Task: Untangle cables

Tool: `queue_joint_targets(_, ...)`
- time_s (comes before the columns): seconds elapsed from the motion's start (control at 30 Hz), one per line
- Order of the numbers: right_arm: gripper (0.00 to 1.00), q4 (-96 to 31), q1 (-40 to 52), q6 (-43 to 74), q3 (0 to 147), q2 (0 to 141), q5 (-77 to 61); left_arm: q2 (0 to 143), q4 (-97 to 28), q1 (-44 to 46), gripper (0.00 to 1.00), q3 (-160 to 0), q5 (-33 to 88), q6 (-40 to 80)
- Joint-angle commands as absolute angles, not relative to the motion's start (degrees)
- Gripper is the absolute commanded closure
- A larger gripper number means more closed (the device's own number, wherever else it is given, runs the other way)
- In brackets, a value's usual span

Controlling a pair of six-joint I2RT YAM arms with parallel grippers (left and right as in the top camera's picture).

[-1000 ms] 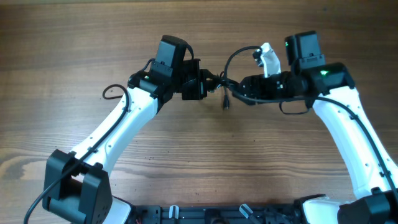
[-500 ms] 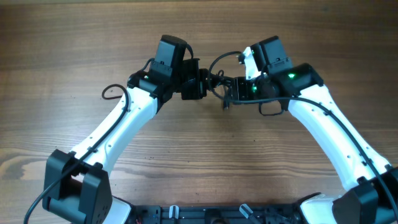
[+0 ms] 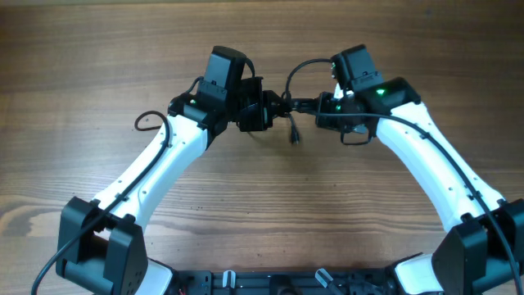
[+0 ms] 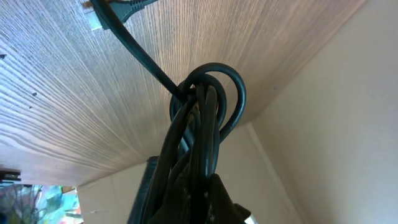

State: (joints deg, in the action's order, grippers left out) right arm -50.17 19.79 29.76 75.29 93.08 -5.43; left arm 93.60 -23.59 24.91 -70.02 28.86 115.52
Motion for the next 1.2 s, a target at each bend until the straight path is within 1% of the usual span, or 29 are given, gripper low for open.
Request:
queue_joint_targets(0.0, 0.96, -49.71, 15.92, 30.44, 76.40, 93.76, -3.86, 91.66, -23.40, 24.73, 0.96, -71.37, 29.87, 109.93)
queue_joint_targets(0.17, 0.96, -47.22, 10.41, 26.79, 76.40, 93.76, -11.99, 91.66, -22.46, 24.73, 0.96, -71.37, 32.67, 94.11)
queue_joint_targets(0.23, 0.96, -46.33, 8.56, 26.33, 76.40, 93.76, -13.93, 91.66, -18.81, 24.73, 0.96, -71.37, 37.30, 81.08)
queue_joint_targets(0.4, 0.96, -45.98, 8.32, 23.99, 76.40, 93.76, -15.59, 91.66, -9.89, 24.73, 0.96, -71.37, 50.04, 56.73)
queue_joint_targets(0.47, 0.96, -46.13, 8.32, 23.97, 76.40, 93.76, -15.64, 91.66, -9.61, 24.71, 0.96, -71.37, 53.69, 49.01)
queue_joint_targets(0.5, 0.96, -45.84, 8.32, 22.17, 76.40, 93.76, -17.52, 91.66, -9.63, 24.73, 0.96, -71.37, 56.55, 41.91)
queue_joint_targets(0.57, 0.96, -45.65, 8.32, 19.38, 76.40, 93.76, -21.10, 91.66, -9.65, 24.73, 0.96, -71.37, 60.38, 31.97)
queue_joint_targets(0.67, 0.96, -45.89, 8.32, 16.71, 76.40, 93.76, -23.27, 91.66, -10.39, 24.47, 0.96, -71.37, 66.22, 19.31)
queue_joint_targets(0.73, 0.96, -46.28, 8.25, 16.45, 76.40, 93.76, -23.24, 91.66, -11.92, 23.62, 0.96, -71.37, 68.38, 15.07)
queue_joint_targets(0.8, 0.94, -46.89, 8.01, 15.81, 76.60, 93.76, -23.31, 91.66, -13.43, 22.61, 0.96, -71.37, 68.36, 14.94)
queue_joint_targets(0.9, 0.82, -48.16, 6.66, 13.47, 76.84, 92.97, -25.32, 91.66, -16.69, 20.71, 0.96, -71.37, 68.36, 14.66)
queue_joint_targets(0.97, 0.78, -48.84, 5.19, 13.41, 76.84, 91.74, -27.73, 91.66, -19.00, 19.99, 0.96, -71.37, 68.31, 12.38)
queue_joint_targets(1.0, 0.78, -49.08, 4.51, 13.41, 76.84, 91.00, -29.12, 91.66, -19.94, 19.77, 0.96, -71.37, 67.88, 12.08)
queue_joint_targets(1.07, 0.77, -49.47, 3.36, 13.45, 76.84, 89.25, -32.71, 91.66, -21.69, 19.64, 0.96, -71.37, 64.25, 12.16)
queue_joint_targets(1.1, 0.75, -49.56, 3.25, 13.43, 76.84, 88.44, -34.92, 91.66, -22.31, 19.64, 0.96, -71.37, 62.13, 12.19)
queue_joint_targets(1.17, 0.72, -49.82, 3.51, 13.52, 76.84, 87.18, -36.36, 91.66, -24.62, 19.64, 0.96, -71.37, 55.00, 12.43)
